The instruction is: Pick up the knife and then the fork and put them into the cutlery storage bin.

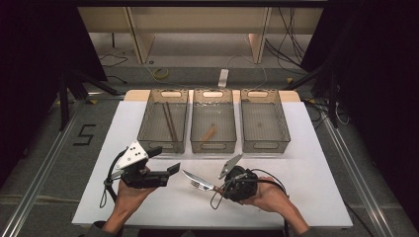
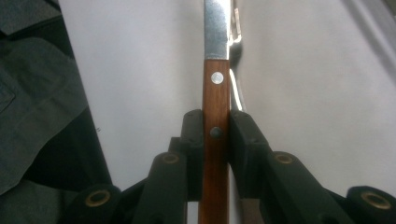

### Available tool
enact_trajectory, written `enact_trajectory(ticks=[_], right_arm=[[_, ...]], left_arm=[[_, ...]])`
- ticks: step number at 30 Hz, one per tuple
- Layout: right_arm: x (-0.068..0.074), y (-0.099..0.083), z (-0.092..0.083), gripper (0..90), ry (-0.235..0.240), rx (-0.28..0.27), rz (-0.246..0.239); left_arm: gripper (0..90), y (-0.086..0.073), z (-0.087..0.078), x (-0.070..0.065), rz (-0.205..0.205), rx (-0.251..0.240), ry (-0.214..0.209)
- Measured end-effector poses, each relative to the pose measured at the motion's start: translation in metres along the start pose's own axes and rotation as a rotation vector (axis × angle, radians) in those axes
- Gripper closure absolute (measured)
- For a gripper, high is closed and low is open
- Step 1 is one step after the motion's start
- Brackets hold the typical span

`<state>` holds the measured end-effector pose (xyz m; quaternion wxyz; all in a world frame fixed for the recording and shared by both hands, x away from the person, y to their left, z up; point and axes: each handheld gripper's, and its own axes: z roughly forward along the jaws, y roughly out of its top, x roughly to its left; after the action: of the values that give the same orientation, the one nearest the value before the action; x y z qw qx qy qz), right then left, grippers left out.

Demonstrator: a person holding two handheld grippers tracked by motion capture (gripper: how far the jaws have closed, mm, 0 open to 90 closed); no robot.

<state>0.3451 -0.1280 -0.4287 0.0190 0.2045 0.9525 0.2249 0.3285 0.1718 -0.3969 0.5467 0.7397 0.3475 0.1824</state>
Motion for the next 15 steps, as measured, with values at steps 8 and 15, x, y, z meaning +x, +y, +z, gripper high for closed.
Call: enact_trajectory(ticks=[8,15], right_arm=[[-0.015,-0.006,-0.015,76.9,-0.035,-0.072,0.054],[-0.026,-0.012,-0.029,76.9,-0.063,-0.132,0.089]], left_arm=[[15.7,0.0,-0.002,0.001,0.0,-0.014,0.007],[15.7,0.0,-0.003,0.001,-0.004,-0.022,0.007]])
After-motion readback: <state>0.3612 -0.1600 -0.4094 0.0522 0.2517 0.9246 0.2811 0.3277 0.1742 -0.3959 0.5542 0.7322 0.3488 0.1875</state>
